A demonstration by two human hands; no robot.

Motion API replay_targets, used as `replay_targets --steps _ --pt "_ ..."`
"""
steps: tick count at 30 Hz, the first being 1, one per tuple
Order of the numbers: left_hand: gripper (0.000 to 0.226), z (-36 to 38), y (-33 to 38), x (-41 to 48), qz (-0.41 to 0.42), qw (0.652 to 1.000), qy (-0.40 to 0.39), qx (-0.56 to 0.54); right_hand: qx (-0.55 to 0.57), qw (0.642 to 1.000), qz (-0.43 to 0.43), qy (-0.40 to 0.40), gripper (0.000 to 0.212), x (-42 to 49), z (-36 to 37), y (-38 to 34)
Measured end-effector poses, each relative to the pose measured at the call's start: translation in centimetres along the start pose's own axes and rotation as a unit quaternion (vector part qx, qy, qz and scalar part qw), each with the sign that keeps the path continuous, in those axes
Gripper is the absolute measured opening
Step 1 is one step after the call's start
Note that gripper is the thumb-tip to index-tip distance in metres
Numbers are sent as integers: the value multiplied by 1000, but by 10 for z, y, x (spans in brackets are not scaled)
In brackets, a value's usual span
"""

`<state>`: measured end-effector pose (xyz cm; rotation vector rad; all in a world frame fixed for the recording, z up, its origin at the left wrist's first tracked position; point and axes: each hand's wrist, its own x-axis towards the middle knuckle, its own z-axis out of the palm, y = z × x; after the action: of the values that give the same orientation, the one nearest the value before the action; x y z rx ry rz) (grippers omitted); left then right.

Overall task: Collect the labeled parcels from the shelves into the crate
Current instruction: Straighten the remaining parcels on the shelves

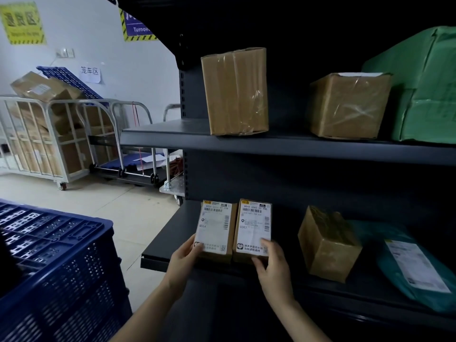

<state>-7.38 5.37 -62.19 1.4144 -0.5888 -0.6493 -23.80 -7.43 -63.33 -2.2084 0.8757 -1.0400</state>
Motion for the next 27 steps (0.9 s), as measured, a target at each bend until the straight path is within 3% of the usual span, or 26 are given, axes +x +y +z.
replay_targets --steps 4,8,18,23,27 --pt "31 -1 0 2 -4 1000 13 5 -3 1000 1 -13 44 4 3 -4" --pt "19 5 9 6 18 995 84 45 -6 998 9 -68 50 14 8 -12" --pt "38 19 22 27 -9 964 162 211 -71 981 32 -175 62 29 -10 -13" --pt "55 48 29 19 71 917 197 340 -73 987 8 -143 58 17 -47 1" --pt "51 96 24 12 187 877 154 414 -72 993 6 -91 54 6 -92 20"
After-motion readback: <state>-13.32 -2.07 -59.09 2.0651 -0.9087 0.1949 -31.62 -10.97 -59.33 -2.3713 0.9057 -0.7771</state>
